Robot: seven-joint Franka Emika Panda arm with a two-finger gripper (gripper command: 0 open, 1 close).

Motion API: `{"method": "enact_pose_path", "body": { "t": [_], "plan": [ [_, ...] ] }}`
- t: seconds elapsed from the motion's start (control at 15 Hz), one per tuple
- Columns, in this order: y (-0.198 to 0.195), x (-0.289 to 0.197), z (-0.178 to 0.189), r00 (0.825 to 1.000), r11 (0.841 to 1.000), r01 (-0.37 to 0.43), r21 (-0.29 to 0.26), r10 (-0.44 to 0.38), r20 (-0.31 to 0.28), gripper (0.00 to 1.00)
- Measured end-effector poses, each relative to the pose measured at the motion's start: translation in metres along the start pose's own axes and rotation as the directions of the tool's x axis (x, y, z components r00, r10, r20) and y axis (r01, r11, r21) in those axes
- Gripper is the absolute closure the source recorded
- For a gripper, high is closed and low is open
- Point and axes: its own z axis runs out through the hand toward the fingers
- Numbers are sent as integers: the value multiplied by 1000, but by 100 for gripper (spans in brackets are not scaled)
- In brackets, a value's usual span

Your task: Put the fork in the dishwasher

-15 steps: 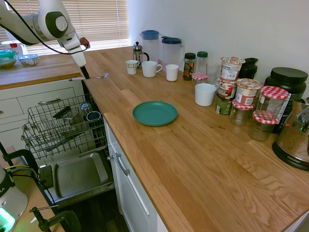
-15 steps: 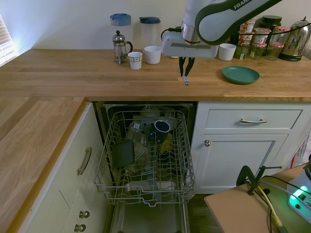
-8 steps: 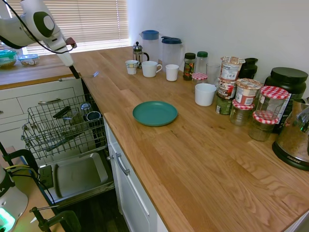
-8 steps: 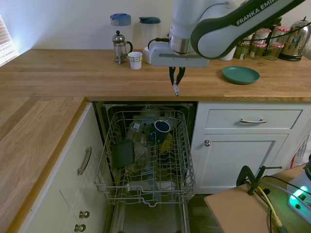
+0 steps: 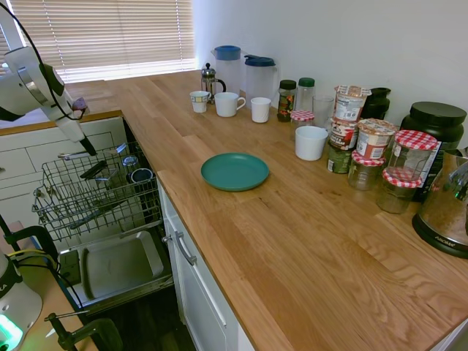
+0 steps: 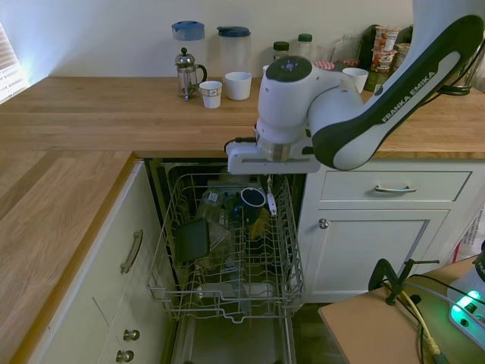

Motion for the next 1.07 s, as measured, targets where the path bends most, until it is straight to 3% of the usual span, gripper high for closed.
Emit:
{"method": "enact_pose_path", "body": {
  "t": [0.6, 1.07],
  "plan": [
    [11, -40, 94, 999, 998, 16, -59, -14, 31, 100],
    [16, -52, 127, 999, 997, 8, -71, -5, 45, 100]
  ]
}}
